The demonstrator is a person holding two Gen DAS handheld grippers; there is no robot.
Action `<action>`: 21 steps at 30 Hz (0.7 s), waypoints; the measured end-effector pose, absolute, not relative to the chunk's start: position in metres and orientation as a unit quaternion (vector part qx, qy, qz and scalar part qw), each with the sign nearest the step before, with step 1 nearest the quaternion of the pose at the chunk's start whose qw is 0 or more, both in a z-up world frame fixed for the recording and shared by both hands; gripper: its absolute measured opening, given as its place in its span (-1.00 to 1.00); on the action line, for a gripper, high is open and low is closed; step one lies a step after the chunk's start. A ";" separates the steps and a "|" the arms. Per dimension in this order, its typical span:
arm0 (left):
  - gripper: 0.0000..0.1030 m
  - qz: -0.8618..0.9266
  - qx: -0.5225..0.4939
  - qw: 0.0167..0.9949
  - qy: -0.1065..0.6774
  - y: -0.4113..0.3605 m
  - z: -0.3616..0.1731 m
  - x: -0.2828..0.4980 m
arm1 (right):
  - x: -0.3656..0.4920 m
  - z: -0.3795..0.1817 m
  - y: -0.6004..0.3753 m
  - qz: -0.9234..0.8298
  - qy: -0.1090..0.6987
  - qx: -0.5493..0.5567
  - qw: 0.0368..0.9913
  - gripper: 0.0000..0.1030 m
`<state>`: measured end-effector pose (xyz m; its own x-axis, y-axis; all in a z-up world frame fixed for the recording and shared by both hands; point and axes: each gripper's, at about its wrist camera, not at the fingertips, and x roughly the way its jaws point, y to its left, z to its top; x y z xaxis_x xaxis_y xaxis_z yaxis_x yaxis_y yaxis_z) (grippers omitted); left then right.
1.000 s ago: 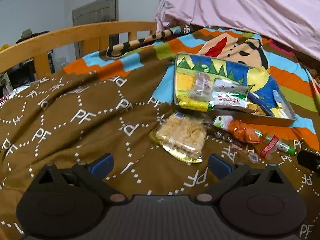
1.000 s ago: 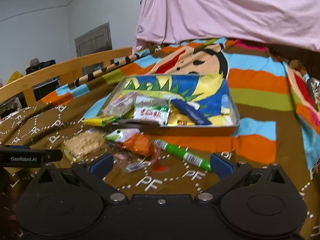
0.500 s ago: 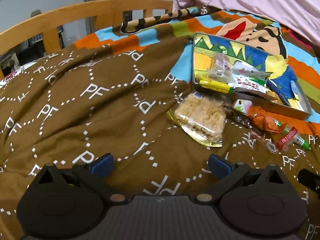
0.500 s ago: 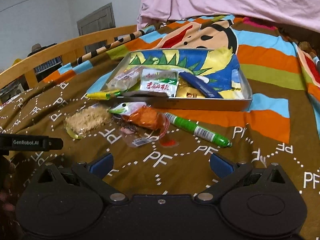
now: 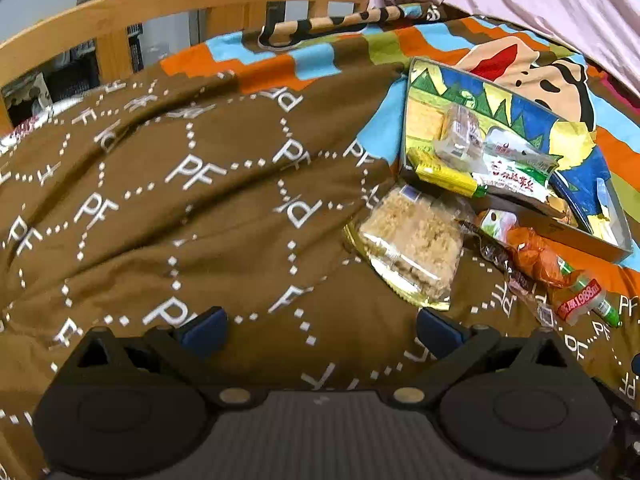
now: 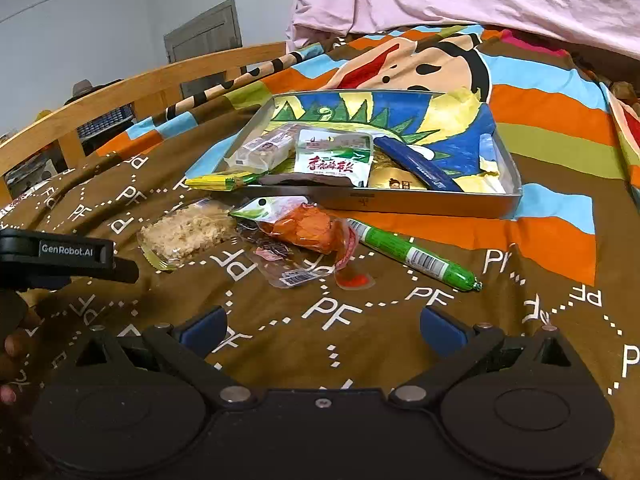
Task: Organize snacks
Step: 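Lift both tools away from the tray toward the remaining snacks, then grasp the rice cracker bag with the left tool while the right tool grasps the orange sausage packet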
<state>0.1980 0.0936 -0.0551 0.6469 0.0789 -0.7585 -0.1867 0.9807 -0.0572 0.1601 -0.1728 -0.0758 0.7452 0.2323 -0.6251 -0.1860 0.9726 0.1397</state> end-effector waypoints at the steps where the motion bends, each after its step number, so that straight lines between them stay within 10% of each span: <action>1: 0.99 0.071 -0.061 0.908 0.409 0.093 -0.054 0.198 | 0.160 -0.076 -0.173 0.114 0.339 0.033 0.933 0.99; 21: 0.99 -0.058 0.032 0.917 0.393 0.077 -0.049 0.242 | 0.206 -0.087 -0.183 0.165 0.324 -0.003 0.932 0.99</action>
